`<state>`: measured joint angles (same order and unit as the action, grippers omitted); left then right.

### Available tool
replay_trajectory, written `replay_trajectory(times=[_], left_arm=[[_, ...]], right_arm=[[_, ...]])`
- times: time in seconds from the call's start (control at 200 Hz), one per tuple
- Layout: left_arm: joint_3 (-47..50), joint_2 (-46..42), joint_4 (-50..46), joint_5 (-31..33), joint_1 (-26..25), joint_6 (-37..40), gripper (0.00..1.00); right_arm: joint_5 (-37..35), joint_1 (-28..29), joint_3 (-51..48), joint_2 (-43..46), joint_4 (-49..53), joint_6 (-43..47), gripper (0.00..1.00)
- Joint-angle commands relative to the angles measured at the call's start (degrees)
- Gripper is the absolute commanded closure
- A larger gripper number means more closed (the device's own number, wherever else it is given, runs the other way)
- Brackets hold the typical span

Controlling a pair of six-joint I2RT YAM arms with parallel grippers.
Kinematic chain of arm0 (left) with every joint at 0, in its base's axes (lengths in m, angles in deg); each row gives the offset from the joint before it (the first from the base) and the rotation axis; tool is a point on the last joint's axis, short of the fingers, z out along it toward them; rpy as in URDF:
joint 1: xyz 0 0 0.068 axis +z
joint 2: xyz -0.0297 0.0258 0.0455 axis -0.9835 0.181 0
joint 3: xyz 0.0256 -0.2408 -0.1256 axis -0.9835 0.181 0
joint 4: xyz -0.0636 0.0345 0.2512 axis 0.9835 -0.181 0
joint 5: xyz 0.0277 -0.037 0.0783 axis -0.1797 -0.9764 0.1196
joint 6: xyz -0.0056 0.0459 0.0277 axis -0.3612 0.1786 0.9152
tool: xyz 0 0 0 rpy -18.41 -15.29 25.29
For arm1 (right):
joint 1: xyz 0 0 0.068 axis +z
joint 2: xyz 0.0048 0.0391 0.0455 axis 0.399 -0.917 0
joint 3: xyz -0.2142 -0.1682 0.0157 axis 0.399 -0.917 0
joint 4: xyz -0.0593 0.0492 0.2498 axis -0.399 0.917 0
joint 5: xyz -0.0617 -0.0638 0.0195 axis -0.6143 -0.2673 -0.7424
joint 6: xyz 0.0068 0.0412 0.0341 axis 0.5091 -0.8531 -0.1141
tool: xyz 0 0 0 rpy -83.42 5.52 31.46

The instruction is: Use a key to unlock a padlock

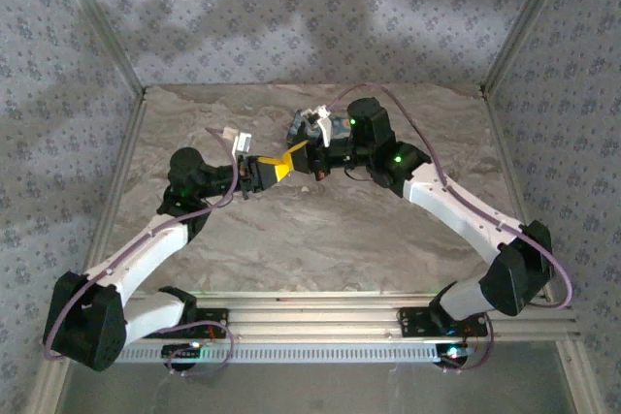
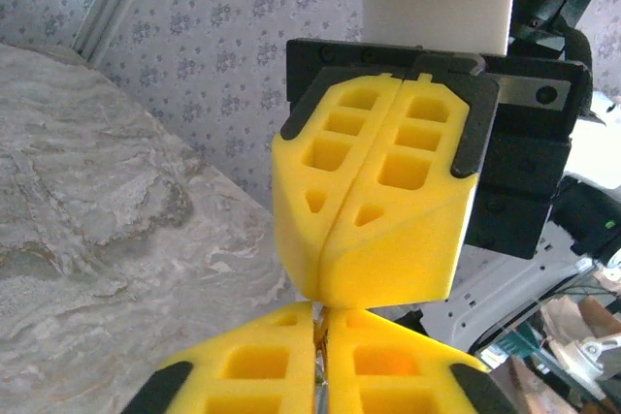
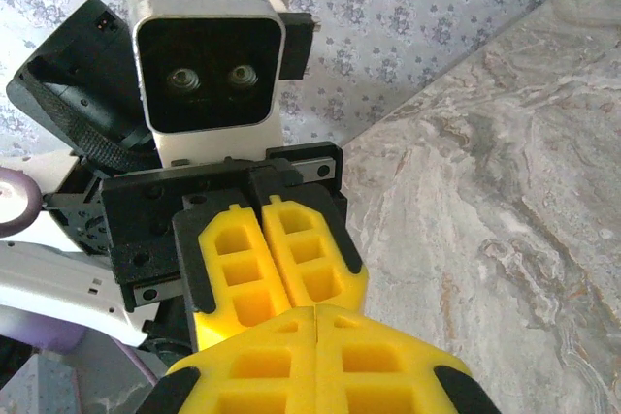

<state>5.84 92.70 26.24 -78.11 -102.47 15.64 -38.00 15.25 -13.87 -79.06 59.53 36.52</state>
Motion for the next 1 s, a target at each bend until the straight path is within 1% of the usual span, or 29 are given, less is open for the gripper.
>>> replay_trajectory(times=[0.0,0.015,0.09,0.15,0.33,0.395,0.465,0.54,0.575,0.719,0.904,0.999], left_arm=[[-0.3,-0.9,2.6,-0.2,-0.3,0.3,0.91],[-0.3,-0.9,2.6,-0.2,-0.3,0.3,0.89],[-0.3,-1.0,2.6,0.0,-0.3,0.3,0.83],[-0.2,-1.0,2.6,-0.1,-0.3,0.3,0.83],[-0.3,-0.9,2.5,-0.5,-0.3,0.3,0.99],[-0.2,-1.0,2.6,-0.4,-0.3,0.2,1.00],[-0.1,-1.0,2.5,0.0,-0.3,0.2,0.98],[0.0,-1.1,2.5,0.3,-0.3,0.2,0.90],[0.0,-1.1,2.6,0.4,-0.3,0.2,0.89],[-0.2,-1.1,2.5,0.1,-0.3,0.2,0.89],[-0.2,-1.0,2.5,0.2,-0.3,0.2,0.86],[-0.2,-1.0,2.6,0.2,-0.3,0.2,0.87]], right_arm=[[-0.6,0.7,-0.1,1.5,-1.8,-0.8,1.00],[-0.6,0.7,-0.1,1.5,-1.8,-0.8,1.00],[-0.8,0.6,-0.2,1.6,-1.8,-0.8,1.00],[-0.9,0.6,-0.2,1.7,-1.9,-0.9,1.00],[-1.3,0.6,-0.4,1.9,-2.2,-1.0,1.00],[-1.8,0.7,-0.7,2.2,-2.3,-1.1,1.00],[-2.3,0.7,-1.2,2.5,-3.0,-1.3,1.00],[-2.4,0.7,-1.7,2.6,-3.8,-1.7,1.00],[-2.3,0.7,-1.7,2.7,-4.0,-1.8,1.00],[-2.0,0.7,-2.1,2.7,-4.6,-2.4,1.00],[-2.1,0.7,-2.2,2.7,-4.6,-2.4,1.00],[-2.1,0.6,-2.1,2.6,-4.6,-2.3,1.00]])
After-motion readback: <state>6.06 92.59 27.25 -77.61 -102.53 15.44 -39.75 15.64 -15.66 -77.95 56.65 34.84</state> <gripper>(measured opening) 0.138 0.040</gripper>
